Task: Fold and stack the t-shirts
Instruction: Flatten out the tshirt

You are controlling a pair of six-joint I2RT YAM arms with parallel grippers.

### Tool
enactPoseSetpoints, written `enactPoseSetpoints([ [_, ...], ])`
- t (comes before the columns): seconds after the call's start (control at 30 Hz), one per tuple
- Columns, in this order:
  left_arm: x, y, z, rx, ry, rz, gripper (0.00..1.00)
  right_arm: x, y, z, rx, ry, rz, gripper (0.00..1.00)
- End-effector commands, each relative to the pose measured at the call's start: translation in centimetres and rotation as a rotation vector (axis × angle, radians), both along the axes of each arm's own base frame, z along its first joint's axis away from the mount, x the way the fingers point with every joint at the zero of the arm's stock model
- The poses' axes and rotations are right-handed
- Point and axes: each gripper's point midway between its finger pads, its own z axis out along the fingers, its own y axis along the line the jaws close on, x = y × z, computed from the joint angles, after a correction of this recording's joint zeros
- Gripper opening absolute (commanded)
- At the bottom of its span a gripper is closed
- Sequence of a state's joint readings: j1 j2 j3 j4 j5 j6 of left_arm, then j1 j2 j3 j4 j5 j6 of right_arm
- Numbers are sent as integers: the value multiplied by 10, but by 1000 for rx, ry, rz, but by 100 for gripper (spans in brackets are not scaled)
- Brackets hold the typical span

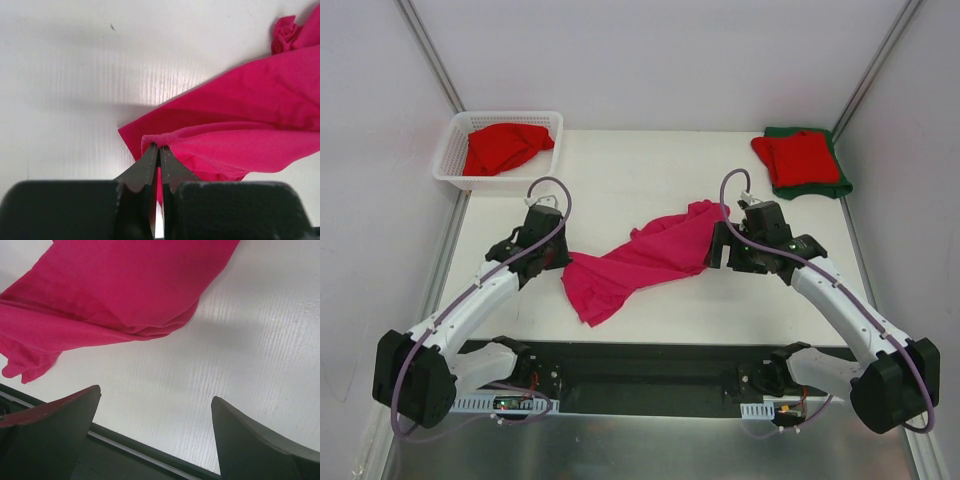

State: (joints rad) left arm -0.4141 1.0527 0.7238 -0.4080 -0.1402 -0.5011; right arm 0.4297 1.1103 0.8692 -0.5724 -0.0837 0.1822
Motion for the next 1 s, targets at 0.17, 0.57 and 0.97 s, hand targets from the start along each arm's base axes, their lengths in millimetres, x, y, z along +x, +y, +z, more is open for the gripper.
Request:
enactPoseSetpoints([
  [0.17, 55, 12, 23, 33, -55, 29, 0, 7, 2, 8, -5, -39, 2, 96],
  [0.57, 55, 28, 15, 19, -40, 67, 0, 75, -1, 19, -107, -92, -38, 96],
  [0.97, 44, 30, 17, -11, -54, 74, 0, 137, -14, -6, -27, -20, -134, 96],
])
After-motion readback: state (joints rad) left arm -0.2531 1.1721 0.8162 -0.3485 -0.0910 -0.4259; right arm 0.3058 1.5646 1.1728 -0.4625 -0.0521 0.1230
